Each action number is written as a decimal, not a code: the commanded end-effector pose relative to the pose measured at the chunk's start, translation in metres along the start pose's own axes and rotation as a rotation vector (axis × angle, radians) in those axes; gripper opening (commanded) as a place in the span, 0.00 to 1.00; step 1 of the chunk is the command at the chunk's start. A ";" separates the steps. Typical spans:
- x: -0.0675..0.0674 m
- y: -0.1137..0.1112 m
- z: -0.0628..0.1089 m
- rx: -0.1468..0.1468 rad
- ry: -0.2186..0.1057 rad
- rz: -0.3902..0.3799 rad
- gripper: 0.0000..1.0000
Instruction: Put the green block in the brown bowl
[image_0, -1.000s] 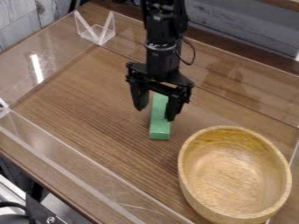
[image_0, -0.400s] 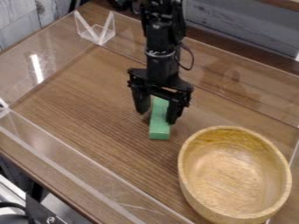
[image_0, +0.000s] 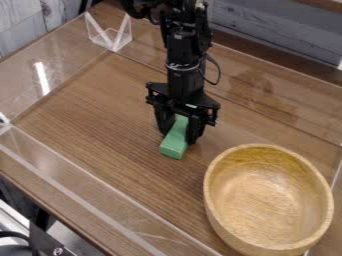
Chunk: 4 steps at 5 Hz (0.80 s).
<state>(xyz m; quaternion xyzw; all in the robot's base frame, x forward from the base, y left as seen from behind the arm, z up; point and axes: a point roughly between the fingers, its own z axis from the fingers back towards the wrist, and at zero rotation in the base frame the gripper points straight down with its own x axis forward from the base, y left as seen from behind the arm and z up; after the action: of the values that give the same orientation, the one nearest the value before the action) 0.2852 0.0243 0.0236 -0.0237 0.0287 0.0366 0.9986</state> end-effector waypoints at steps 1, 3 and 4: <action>0.003 0.002 0.012 -0.003 -0.028 0.008 0.00; 0.000 -0.002 0.027 -0.007 -0.018 0.007 0.00; -0.001 -0.003 0.035 -0.011 -0.014 0.006 0.00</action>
<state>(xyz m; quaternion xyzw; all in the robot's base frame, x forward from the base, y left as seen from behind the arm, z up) 0.2745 0.0209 0.0365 -0.0315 0.0627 0.0397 0.9967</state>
